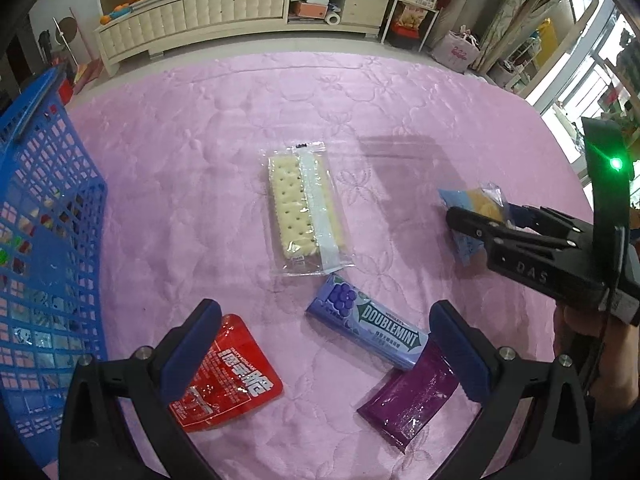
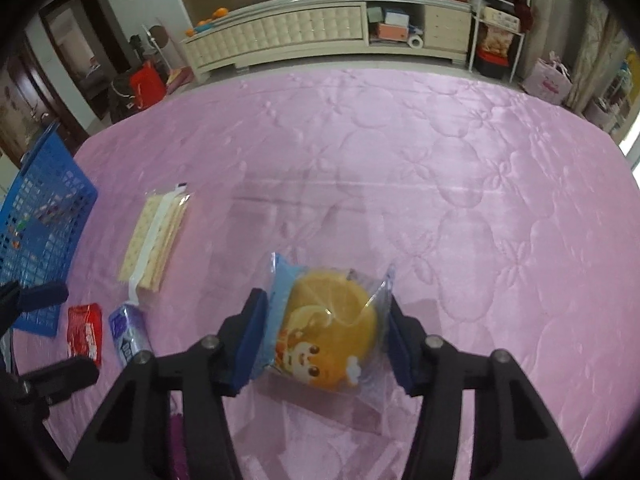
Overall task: Organize snacks
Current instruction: 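Lift the bun pack with the right gripper while the left grasps the Doublemint gum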
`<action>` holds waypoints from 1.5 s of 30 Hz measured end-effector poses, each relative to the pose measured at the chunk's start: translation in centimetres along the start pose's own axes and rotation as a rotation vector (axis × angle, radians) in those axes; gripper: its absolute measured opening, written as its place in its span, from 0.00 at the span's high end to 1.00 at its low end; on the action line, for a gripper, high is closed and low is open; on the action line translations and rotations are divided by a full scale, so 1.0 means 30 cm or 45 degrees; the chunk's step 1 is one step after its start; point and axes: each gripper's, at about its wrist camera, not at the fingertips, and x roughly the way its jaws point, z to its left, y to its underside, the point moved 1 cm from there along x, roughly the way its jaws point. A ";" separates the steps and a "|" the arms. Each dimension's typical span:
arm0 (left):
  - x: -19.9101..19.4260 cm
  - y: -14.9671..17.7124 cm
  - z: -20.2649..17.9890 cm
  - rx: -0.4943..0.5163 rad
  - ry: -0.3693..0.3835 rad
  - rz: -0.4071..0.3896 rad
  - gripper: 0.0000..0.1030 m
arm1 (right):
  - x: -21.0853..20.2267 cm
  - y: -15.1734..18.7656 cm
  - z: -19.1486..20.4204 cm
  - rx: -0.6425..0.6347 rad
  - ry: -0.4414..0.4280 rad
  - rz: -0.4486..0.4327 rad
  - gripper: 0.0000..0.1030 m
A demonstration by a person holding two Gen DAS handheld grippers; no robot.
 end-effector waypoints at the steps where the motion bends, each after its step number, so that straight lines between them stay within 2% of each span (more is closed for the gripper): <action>1: -0.003 0.002 -0.001 -0.001 -0.006 -0.003 0.00 | -0.009 0.007 0.002 -0.018 0.001 -0.008 0.43; 5: -0.010 0.006 -0.010 -0.010 -0.040 -0.007 0.00 | -0.067 0.035 0.018 -0.081 0.004 -0.048 0.43; 10: -0.017 0.010 -0.028 -0.002 -0.054 -0.021 0.00 | -0.165 0.034 0.013 -0.109 -0.045 -0.133 0.43; 19: 0.000 0.000 -0.057 0.028 -0.070 -0.005 0.00 | -0.224 0.037 0.024 -0.128 -0.076 -0.174 0.43; 21: 0.010 0.000 -0.062 0.030 -0.081 0.003 0.03 | -0.226 0.050 0.026 -0.126 -0.085 -0.173 0.43; 23: 0.026 0.000 -0.066 0.027 -0.086 0.027 0.17 | -0.218 0.050 0.028 -0.126 -0.085 -0.165 0.43; 25: 0.043 -0.001 -0.067 0.018 -0.083 0.055 0.23 | -0.214 0.054 0.033 -0.129 -0.092 -0.161 0.43; 31: 0.090 -0.018 -0.068 -0.010 -0.088 0.084 0.27 | -0.206 0.047 0.045 -0.134 -0.098 -0.165 0.43; 36: 0.151 -0.027 -0.060 -0.059 -0.084 0.124 0.36 | -0.194 0.057 0.050 -0.151 -0.093 -0.145 0.43; 38: 0.172 -0.022 -0.057 -0.065 -0.084 0.137 0.45 | -0.190 0.059 0.050 -0.152 -0.091 -0.141 0.43; 39: 0.183 -0.021 -0.055 -0.071 -0.080 0.147 0.46 | -0.188 0.059 0.049 -0.150 -0.092 -0.140 0.43; 45: 0.223 -0.013 -0.098 0.010 -0.138 0.169 0.48 | -0.177 0.059 0.058 -0.145 -0.089 -0.126 0.43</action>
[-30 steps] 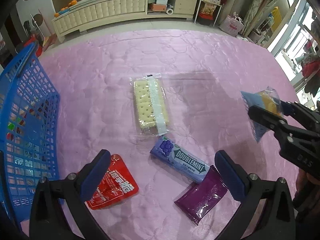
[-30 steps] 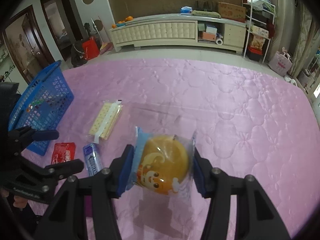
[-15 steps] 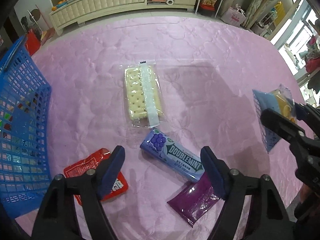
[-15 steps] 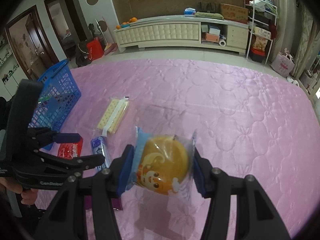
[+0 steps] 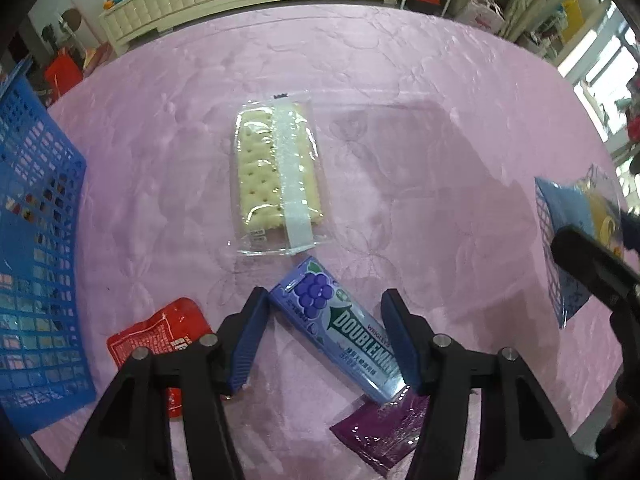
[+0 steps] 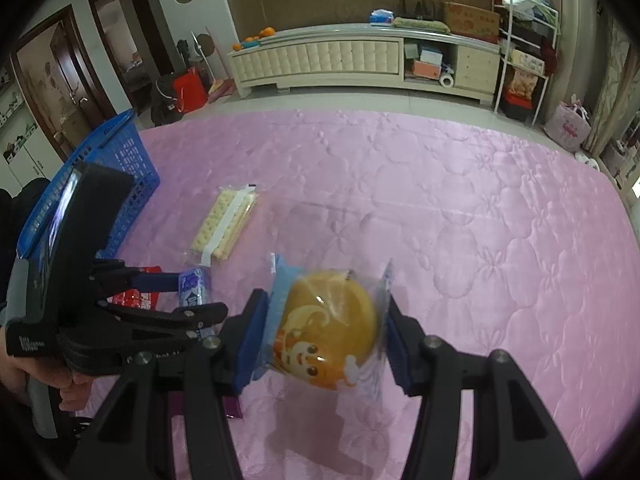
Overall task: Organize snacks
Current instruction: 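Lift the bun pack with the right gripper while the left grasps the Doublemint gum, then carry the bun pack and gum over the blue basket with both grippers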
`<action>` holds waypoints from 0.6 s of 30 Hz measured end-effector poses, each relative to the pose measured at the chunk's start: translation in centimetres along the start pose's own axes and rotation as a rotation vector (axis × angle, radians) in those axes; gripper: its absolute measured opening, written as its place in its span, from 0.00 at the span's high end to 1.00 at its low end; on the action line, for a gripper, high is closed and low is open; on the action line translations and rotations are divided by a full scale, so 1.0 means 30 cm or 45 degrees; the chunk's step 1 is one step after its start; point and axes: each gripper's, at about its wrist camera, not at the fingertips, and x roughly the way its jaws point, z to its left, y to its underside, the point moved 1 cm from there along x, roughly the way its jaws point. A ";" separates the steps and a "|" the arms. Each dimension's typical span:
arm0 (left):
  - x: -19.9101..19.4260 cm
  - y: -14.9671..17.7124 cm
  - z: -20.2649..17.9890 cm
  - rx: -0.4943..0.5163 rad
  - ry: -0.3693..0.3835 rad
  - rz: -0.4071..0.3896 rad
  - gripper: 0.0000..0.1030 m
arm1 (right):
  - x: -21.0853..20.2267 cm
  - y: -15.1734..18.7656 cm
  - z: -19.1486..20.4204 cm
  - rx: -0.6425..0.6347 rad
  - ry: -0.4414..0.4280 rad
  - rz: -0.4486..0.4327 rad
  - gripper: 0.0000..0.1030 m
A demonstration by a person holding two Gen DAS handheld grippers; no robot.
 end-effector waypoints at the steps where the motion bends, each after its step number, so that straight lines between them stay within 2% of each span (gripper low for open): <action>1: 0.006 0.003 -0.015 0.018 -0.014 -0.002 0.51 | 0.003 0.001 0.002 -0.001 0.000 0.003 0.43; 4: 0.011 0.012 -0.040 0.051 -0.010 -0.030 0.66 | 0.012 0.003 0.016 -0.017 -0.010 0.018 0.43; 7: 0.014 0.030 -0.045 0.071 0.011 -0.044 0.70 | 0.017 0.003 0.031 -0.031 -0.020 0.020 0.43; 12: -0.015 0.050 -0.012 0.077 0.034 -0.078 0.72 | 0.015 0.004 0.049 -0.039 -0.044 0.019 0.43; 18: -0.148 0.060 0.033 0.111 0.018 -0.212 0.72 | -0.011 -0.018 0.099 -0.058 -0.038 -0.003 0.43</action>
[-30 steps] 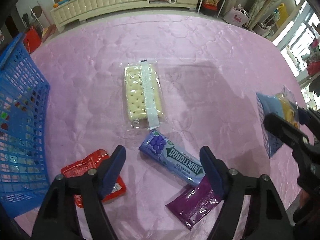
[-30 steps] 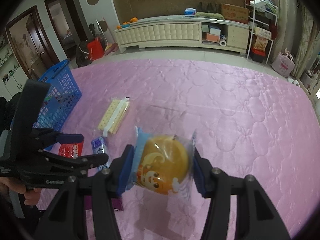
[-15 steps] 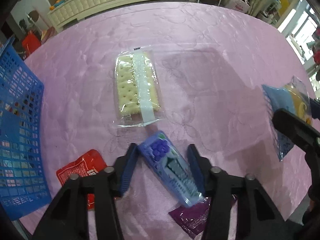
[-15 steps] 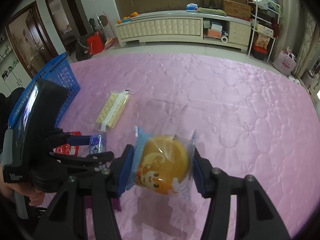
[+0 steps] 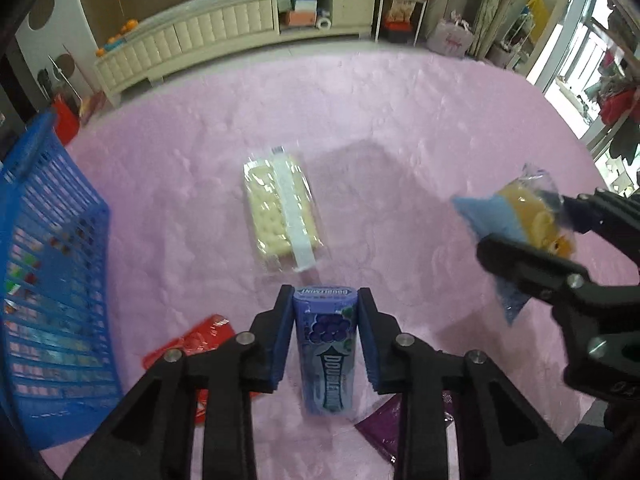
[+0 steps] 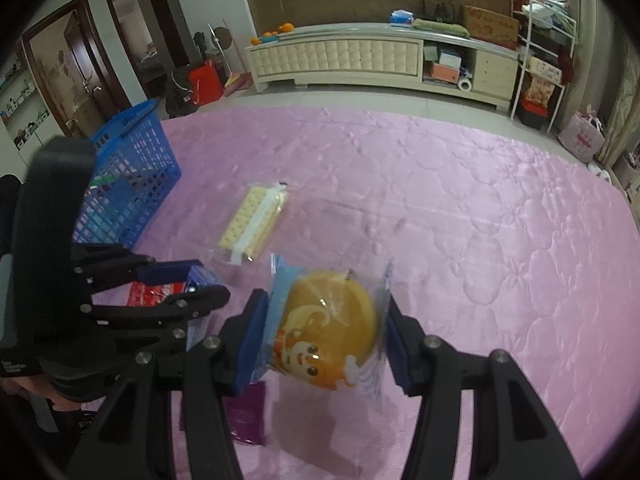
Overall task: Organize snacks
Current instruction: 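Carry the bun pack and gum over the blue basket with both grippers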
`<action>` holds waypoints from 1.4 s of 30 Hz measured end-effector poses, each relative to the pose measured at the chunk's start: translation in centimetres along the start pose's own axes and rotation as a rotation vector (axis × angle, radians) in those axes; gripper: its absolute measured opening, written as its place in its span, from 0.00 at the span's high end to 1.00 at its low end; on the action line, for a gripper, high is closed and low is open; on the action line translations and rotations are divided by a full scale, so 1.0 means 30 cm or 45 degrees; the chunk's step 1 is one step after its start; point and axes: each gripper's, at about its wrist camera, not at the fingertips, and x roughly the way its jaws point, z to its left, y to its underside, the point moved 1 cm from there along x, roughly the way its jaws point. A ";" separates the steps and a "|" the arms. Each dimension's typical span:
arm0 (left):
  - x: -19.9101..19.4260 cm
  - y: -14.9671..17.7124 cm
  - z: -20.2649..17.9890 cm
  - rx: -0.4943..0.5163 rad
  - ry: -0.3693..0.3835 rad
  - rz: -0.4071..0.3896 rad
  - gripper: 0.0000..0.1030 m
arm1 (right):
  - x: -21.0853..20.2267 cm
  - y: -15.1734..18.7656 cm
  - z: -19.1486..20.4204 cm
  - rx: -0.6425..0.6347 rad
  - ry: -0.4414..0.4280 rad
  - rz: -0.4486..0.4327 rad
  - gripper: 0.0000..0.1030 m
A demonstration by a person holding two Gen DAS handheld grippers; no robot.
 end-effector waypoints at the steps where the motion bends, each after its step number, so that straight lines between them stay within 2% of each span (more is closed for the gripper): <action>1: -0.015 -0.004 0.009 -0.001 0.001 -0.016 0.72 | -0.013 -0.008 0.015 -0.010 0.004 -0.015 0.43; 8: -0.116 0.000 0.067 -0.046 -0.011 -0.093 0.72 | -0.124 -0.100 0.132 -0.105 0.052 -0.147 0.43; 12: -0.212 0.007 0.111 -0.053 -0.010 -0.169 0.73 | -0.162 -0.145 0.195 -0.119 0.023 -0.195 0.43; 15: -0.300 0.020 0.154 -0.047 -0.031 -0.249 0.72 | -0.175 -0.168 0.217 -0.115 0.028 -0.203 0.43; 21: -0.435 0.048 0.244 -0.079 -0.046 -0.331 0.72 | -0.214 -0.190 0.305 -0.112 -0.014 -0.210 0.43; 27: -0.588 0.107 0.334 -0.109 -0.062 -0.411 0.72 | -0.293 -0.214 0.450 -0.152 -0.041 -0.247 0.43; 35: -0.746 0.178 0.466 -0.152 -0.079 -0.481 0.72 | -0.364 -0.236 0.620 -0.195 -0.126 -0.274 0.43; 42: -0.813 0.250 0.561 -0.175 -0.099 -0.512 0.72 | -0.348 -0.247 0.745 -0.218 -0.158 -0.255 0.43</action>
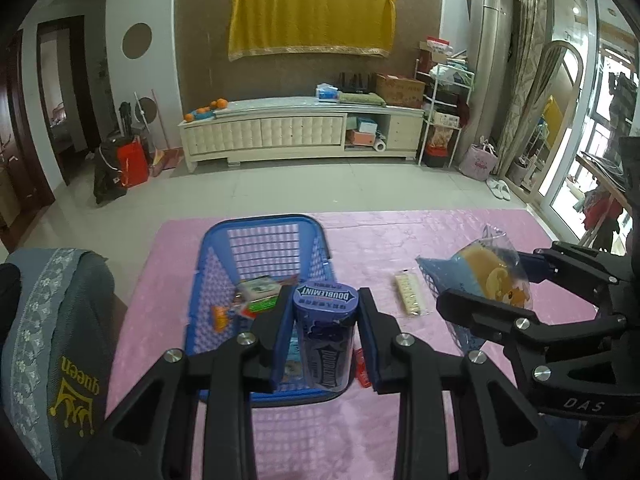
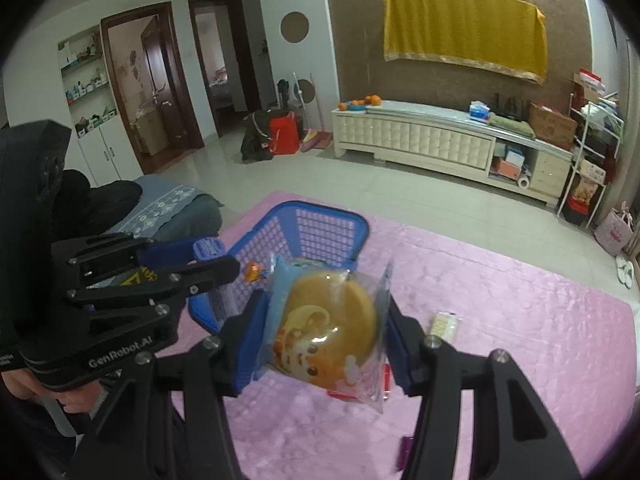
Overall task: Organize snacks
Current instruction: 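Carry the bun pack and gum over the blue basket with both grippers, then open the right gripper over the basket while the left releases the gum inside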
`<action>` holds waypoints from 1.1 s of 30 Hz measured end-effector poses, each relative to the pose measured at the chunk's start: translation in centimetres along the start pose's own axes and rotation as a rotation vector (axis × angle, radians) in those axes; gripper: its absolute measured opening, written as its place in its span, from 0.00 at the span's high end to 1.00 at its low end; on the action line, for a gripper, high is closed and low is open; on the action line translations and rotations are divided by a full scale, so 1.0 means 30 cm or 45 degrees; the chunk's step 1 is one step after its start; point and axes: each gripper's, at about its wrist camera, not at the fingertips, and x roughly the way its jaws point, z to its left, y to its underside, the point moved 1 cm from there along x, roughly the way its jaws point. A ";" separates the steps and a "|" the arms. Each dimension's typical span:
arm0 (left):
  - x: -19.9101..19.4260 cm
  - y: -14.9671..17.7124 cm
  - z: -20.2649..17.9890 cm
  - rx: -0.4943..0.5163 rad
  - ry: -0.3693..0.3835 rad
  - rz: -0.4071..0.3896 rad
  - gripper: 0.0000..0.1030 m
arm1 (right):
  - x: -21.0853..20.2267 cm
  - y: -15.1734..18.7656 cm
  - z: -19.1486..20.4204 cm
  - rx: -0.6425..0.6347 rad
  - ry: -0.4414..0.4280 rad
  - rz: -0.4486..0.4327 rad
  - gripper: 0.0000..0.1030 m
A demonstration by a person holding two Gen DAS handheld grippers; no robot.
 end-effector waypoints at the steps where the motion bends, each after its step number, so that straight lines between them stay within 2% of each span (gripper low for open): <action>1: -0.007 0.003 0.019 -0.007 0.002 -0.002 0.72 | 0.010 -0.003 0.013 0.000 -0.008 0.005 0.43; 8: -0.031 0.020 0.114 -0.027 -0.004 -0.014 0.72 | 0.103 -0.017 0.093 0.010 -0.043 0.054 0.43; 15: 0.000 0.024 0.195 -0.046 0.011 -0.011 0.72 | 0.174 -0.020 0.130 0.012 -0.043 0.111 0.43; 21: 0.036 0.023 0.239 -0.066 0.022 0.009 0.72 | 0.242 -0.016 0.143 0.020 -0.043 0.161 0.43; 30: 0.018 0.029 0.301 -0.104 -0.001 0.000 0.72 | 0.361 -0.027 0.204 0.038 -0.084 0.232 0.43; 33: 0.009 0.040 0.321 -0.114 -0.009 0.004 0.72 | 0.382 -0.025 0.230 0.028 -0.096 0.249 0.36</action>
